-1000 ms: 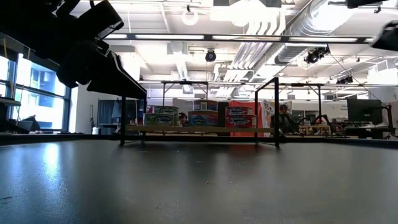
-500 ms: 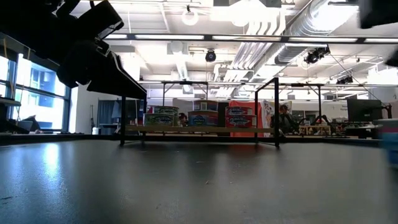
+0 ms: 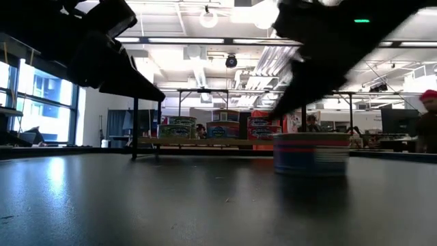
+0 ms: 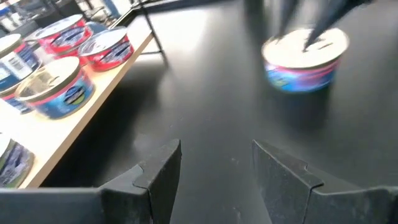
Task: Stack canned seafood by type on shelf
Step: Stack the blue-tuna can on top of the blue-pink tuna can on the shelf
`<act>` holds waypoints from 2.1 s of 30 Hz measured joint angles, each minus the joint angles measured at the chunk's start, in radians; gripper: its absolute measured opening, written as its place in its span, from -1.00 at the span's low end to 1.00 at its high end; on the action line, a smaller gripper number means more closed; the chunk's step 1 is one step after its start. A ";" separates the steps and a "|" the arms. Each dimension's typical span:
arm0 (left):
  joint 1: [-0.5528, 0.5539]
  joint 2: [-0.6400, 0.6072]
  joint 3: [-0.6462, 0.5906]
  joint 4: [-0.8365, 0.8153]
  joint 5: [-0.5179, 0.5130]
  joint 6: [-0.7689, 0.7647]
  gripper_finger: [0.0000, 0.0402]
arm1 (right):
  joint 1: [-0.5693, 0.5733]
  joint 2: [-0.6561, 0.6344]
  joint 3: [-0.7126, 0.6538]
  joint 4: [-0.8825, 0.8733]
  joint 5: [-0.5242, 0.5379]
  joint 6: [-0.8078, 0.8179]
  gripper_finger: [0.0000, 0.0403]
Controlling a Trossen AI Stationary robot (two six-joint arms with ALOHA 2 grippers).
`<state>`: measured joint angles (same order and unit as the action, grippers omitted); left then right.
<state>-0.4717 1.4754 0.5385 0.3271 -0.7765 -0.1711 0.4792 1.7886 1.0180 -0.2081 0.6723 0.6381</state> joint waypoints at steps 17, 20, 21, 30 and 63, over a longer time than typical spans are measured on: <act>0.060 0.042 0.000 0.179 0.154 0.133 -0.07 | 0.138 -0.142 0.014 -0.287 0.056 0.079 -0.50; 0.133 0.108 0.001 0.291 0.341 0.217 -0.07 | 0.195 -0.141 0.014 -0.438 0.053 0.266 -0.50; 0.161 0.138 0.002 0.338 0.409 0.240 -0.07 | 0.209 -0.140 0.014 -0.483 0.054 0.335 -0.50; 0.256 0.394 0.213 0.408 0.641 0.474 -0.07 | 0.213 -0.106 0.014 -0.768 0.051 0.869 -0.50; 0.076 0.226 0.430 -0.280 0.303 0.708 -0.07 | -0.038 -0.017 0.015 -0.578 0.054 0.570 -0.50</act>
<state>-0.3954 1.7013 0.9682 0.0466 -0.4735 0.5372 0.4410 1.7718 1.0328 -0.7865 0.7261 1.2078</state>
